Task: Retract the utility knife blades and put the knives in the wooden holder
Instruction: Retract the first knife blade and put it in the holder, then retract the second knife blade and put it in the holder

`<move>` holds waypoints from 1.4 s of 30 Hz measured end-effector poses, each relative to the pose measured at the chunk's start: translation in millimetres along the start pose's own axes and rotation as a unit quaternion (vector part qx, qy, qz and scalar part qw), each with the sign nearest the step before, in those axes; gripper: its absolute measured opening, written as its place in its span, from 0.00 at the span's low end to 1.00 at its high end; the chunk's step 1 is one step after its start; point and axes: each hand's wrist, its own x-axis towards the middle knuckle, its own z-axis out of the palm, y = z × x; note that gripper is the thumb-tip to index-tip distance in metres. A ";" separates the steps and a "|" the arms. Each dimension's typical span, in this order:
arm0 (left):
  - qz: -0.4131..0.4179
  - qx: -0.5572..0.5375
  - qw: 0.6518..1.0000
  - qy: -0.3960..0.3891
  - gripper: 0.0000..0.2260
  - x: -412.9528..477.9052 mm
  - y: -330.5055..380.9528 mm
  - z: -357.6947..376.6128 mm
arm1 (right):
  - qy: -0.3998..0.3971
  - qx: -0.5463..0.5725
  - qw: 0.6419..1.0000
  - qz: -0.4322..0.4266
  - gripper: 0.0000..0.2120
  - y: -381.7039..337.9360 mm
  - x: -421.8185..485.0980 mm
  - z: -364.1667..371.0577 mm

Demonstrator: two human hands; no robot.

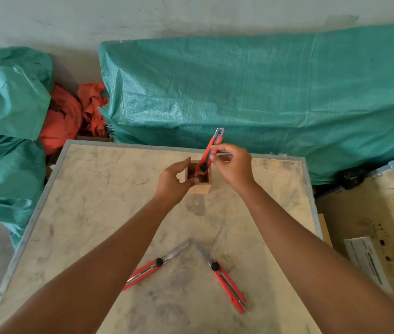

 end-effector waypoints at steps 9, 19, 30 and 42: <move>-0.090 0.097 0.990 -0.054 0.31 39.2 -41.0 22.2 | 0.012 -0.091 0.995 -0.028 0.10 43.4 0.1 41.3; -0.082 0.040 0.995 -0.046 0.36 23.8 -39.1 13.1 | 0.025 -0.088 0.996 -0.023 0.16 40.5 -28.5 39.1; -0.094 0.014 0.995 -0.025 0.24 -83.3 -85.3 -65.1 | -0.084 -0.022 0.987 0.136 0.14 2.5 -149.0 62.9; -0.153 0.150 0.974 -0.074 0.21 -184.9 -173.6 -94.8 | -0.203 -0.057 0.939 0.273 0.18 -1.8 -262.7 135.0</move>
